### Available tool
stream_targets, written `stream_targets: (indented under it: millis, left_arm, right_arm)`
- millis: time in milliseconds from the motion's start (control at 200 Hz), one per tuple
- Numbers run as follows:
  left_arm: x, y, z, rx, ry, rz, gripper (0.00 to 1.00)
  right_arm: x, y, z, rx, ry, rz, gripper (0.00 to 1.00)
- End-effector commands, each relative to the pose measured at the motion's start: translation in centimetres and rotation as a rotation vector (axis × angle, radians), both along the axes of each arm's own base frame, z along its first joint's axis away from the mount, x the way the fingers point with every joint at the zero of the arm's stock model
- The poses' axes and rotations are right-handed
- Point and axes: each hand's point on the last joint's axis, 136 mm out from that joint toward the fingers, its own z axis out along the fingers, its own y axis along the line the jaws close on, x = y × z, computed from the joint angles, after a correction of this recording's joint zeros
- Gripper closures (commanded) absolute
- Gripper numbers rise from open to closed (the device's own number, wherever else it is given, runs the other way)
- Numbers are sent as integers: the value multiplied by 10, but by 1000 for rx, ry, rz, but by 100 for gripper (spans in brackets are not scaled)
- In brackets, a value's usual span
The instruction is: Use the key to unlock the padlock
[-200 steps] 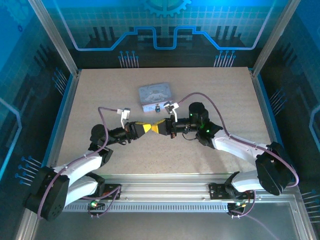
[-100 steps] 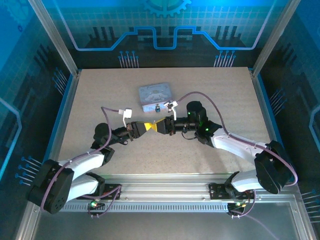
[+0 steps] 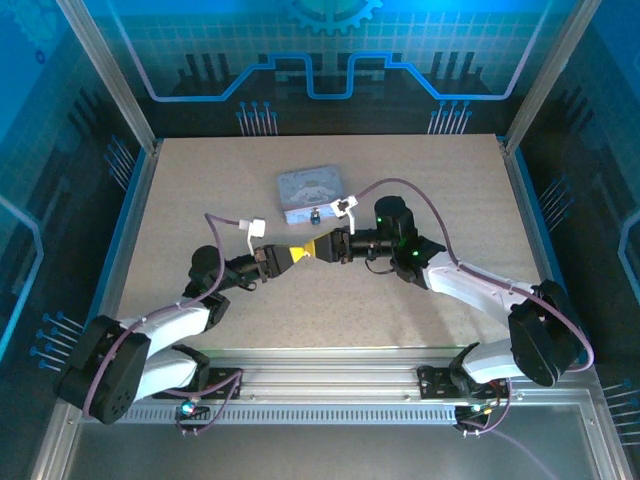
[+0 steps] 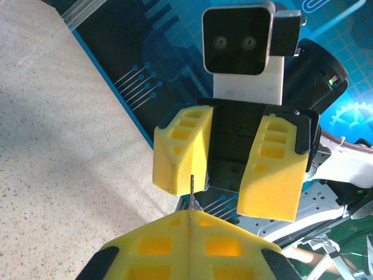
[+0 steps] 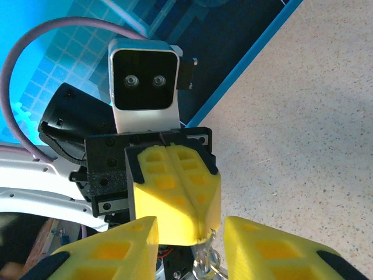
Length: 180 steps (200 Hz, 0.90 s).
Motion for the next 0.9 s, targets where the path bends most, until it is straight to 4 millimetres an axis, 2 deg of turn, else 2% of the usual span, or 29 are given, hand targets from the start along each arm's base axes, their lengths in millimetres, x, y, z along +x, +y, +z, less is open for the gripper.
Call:
stream_targets:
  millis: [0, 135, 285, 395, 410, 430, 530, 605, 615, 655, 695, 780, 895]
  left_arm:
    - [-3, -3, 7, -17, -16, -36, 100]
    - [-3, -3, 6, -21, -16, -41, 100]
    - [-4, -4, 9, -27, -15, -54, 100]
    - [-3, -3, 4, -13, -10, -39, 100]
    - [-3, -3, 4, -11, -11, -39, 100]
    - [-2, -4, 4, -11, -11, -40, 100]
    - [-6, -5, 14, -24, -39, -61, 100]
    - [-6, -1, 11, -6, -49, -29, 100]
    - [-5, -1, 10, -1, -49, -23, 98]
    - [-6, 1, 10, 12, -57, -9, 75]
    - [-7, 2, 11, 23, -66, 0, 65]
    - [-11, 6, 15, 42, -92, 21, 56]
    - [-16, 9, 23, 53, -132, 41, 52]
  right_arm:
    - [4, 0, 3, -1, 1, 13, 70]
    - [1, 2, -1, -4, 21, 32, 80]
    - [1, 2, -4, -12, 17, 35, 100]
    - [-1, 4, -3, 0, 21, 56, 100]
    - [0, 6, 7, 12, -4, 57, 100]
    - [0, 5, 9, 9, -18, 54, 100]
    - [2, 1, -3, -49, -34, 19, 100]
    - [3, -1, -2, -44, -42, 20, 100]
    - [2, -1, -1, -43, -47, 22, 100]
    - [1, -3, 0, -49, -67, 26, 100]
    - [0, -4, 2, -57, -94, 27, 100]
    - [-1, -7, 3, -84, -149, 44, 100]
    - [-8, -5, 12, -75, -220, 97, 100]
